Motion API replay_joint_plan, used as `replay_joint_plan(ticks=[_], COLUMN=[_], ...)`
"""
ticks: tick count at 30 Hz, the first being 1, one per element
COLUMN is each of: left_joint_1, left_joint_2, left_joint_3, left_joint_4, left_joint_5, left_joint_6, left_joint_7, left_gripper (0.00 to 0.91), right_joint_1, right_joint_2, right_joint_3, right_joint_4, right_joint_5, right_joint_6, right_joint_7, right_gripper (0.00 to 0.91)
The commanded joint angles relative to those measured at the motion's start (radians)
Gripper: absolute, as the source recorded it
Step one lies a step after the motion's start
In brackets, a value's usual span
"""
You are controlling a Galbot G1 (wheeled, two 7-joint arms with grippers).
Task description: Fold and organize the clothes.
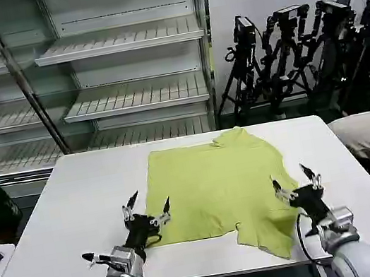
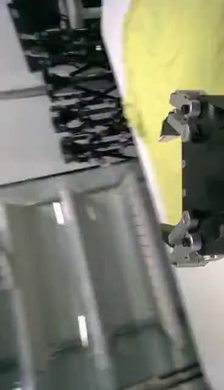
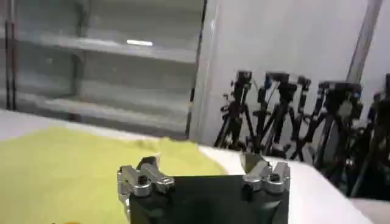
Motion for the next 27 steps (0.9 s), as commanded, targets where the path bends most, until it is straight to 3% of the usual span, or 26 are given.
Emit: replay_joint_plan(ticks=[1,4,10,16,18,19,20,21,22,23,27], left_joint_1=[0.113,0.1,0.12,0.117,0.12,0.119,0.118,0.115,0.112,0.11,0.106], left_joint_2=[0.022,0.031,0.058,0.075,0.081,0.082,0.083,0.084,0.086,0.087,0.091], left_joint_3=[0.01,0.003,-0.026,-0.049,-0.046,-0.045,-0.043,-0.042,-0.042,-0.042,-0.045], left_joint_4=[-0.093,-0.053,-0.04,-0.032,-0.036,-0.035,-0.032,-0.029,-0.024,-0.021,-0.016], left_joint_5=[-0.041,-0.03,-0.202,-0.273,-0.277,-0.276,-0.276,-0.275,-0.274,-0.278,-0.31], left_joint_6=[0.173,0.173,0.174,0.175,0.175,0.174,0.175,0.175,0.175,0.175,0.175], left_joint_7=[-0.072,-0.107,-0.15,-0.156,-0.153,-0.152,-0.154,-0.156,-0.153,-0.156,-0.167], left_gripper=[0.907,0.907,0.907,0.907,0.867,0.03,0.03,0.03,0.03,0.03,0.03], right_joint_1=[-0.153,-0.205,-0.262,-0.281,-0.276,-0.274,-0.271,-0.27,-0.27,-0.268,-0.249], right_joint_2=[-0.033,-0.022,-0.008,0.002,0.005,0.008,0.011,0.013,0.013,0.013,0.017], right_joint_3=[0.011,0.003,-0.007,-0.022,-0.025,-0.025,-0.026,-0.026,-0.028,-0.034,-0.047], right_joint_4=[0.072,0.098,0.123,0.133,0.124,0.123,0.125,0.126,0.126,0.124,0.107], right_joint_5=[0.045,0.027,0.025,0.03,0.026,0.026,0.028,0.027,0.028,0.033,0.041], right_joint_6=[-0.012,-0.012,-0.057,-0.096,-0.097,-0.1,-0.109,-0.112,-0.116,-0.13,-0.148], right_joint_7=[0.018,0.018,0.061,0.057,0.062,0.066,0.069,0.067,0.068,0.069,0.069], right_gripper=[0.907,0.907,0.907,0.907,0.907,0.907,0.907,0.383,0.131,0.0,0.0])
